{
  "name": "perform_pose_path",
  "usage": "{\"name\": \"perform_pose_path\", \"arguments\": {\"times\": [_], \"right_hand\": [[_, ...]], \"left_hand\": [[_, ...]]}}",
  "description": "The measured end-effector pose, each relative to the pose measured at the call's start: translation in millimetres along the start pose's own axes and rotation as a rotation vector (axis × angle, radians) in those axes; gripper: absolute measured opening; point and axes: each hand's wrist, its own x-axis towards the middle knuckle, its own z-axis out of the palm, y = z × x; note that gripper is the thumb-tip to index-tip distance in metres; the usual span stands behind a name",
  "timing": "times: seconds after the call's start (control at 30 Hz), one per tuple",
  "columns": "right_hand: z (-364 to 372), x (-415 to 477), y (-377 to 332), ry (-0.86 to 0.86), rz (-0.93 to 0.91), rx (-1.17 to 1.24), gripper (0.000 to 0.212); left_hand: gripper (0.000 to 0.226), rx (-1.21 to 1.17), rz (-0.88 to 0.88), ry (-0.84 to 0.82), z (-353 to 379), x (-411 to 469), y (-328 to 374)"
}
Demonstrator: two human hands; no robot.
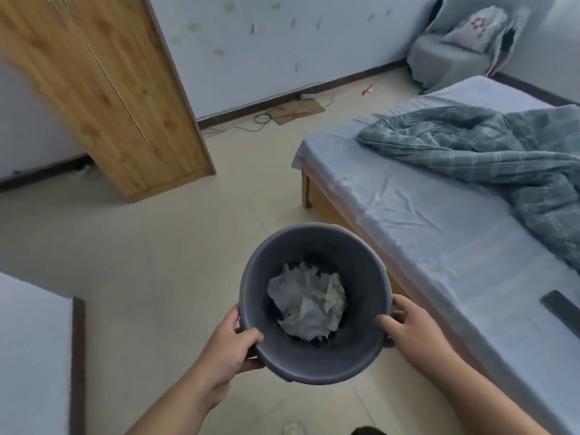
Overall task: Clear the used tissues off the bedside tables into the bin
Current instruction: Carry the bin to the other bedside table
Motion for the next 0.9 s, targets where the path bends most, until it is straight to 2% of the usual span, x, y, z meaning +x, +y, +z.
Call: {"name": "perform_pose_path", "arguments": {"times": [0.17,0.4,0.6,0.77,0.9], "right_hand": [[21,96,-63,-0.062,-0.02,-0.022,0.022],[55,274,-134,-0.152,0.009,-0.041,0.021],[61,436,-251,-0.286,-0.005,-0.064,0.019],[70,561,-350,-0.263,-0.107,-0.093,0.024],[101,658,-388,-0.211,-0.073,-0.053,0.03]], "left_hand": [[0.056,-0.058,0.0,0.037,-44,63,53],[0.056,-0.125,-0.022,0.105,-90,195,151],[0.059,-0.214,-0.059,0.147,-145,317,256],[0.06,-0.274,-0.003,0.156,-190,408,353],[0.058,-0.253,0.035,0.135,-227,502,418]]}}
